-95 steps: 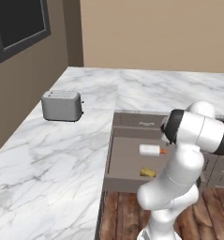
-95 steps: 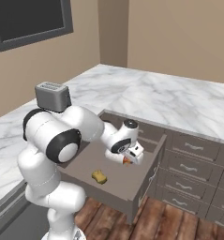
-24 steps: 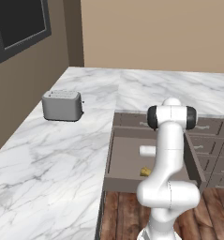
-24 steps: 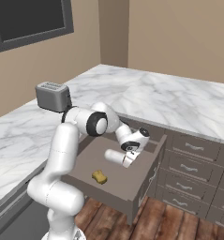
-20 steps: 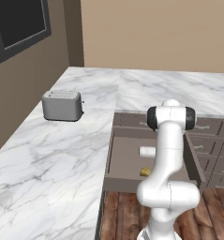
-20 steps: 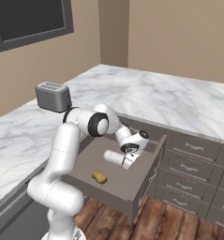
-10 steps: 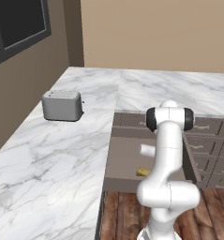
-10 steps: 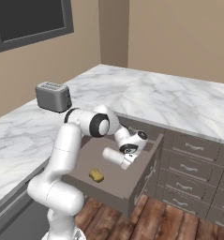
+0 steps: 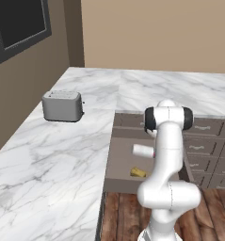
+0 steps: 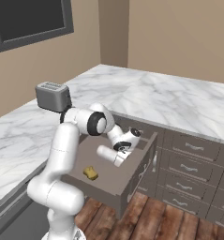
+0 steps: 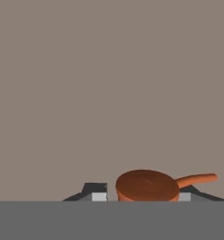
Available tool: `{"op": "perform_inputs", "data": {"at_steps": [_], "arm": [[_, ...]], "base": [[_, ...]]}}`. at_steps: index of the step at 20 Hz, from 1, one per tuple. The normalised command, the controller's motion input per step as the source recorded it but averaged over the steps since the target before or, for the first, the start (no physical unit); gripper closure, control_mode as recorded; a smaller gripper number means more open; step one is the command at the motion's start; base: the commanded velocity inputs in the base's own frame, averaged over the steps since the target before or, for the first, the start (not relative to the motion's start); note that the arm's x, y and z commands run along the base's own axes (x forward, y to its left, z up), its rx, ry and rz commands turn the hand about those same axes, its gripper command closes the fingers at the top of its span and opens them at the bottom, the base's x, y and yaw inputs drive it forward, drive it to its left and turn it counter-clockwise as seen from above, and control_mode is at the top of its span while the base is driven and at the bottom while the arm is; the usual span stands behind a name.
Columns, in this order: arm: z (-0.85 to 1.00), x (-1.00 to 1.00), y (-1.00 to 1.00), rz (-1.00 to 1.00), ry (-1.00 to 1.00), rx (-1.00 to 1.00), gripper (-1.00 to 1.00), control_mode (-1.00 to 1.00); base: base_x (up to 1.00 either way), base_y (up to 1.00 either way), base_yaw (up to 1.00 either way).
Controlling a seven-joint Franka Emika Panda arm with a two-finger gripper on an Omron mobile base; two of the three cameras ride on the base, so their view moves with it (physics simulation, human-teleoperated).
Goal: Restock the sink supplies by placing the sponge and soap dispenser on the counter and next to the sink. Make sure the soap dispenser is upright.
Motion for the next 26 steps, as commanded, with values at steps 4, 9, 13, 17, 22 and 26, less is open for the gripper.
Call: {"op": "perform_inputs", "data": {"at_steps": [4, 9, 13, 17, 22, 26], "arm": [[0.55, -0.14, -0.02, 0.00, -0.10, 0.00, 1.00, -1.00], [1.00, -0.34, -0.22, 0.00, -0.14, -0.01, 1.00, -1.00], [1.00, -0.36, -0.03, 0.00, -0.10, -0.01, 1.00, -1.00], [1.00, -0.38, 0.00, 0.02, -0.16, -0.04, 1.00, -1.00], [1.00, -0.31, 0.00, 0.05, -0.22, -0.12, 1.00, -1.00], [0.98, -0.16, 0.01, 0.16, -0.27, -0.20, 1.00, -1.00]], "base": [[0.00, 0.00, 0.00], [0.00, 0.00, 0.00], [0.00, 0.00, 0.00], [0.00, 0.00, 0.00], [0.00, 0.00, 0.00], [0.00, 0.00, 0.00]]}}
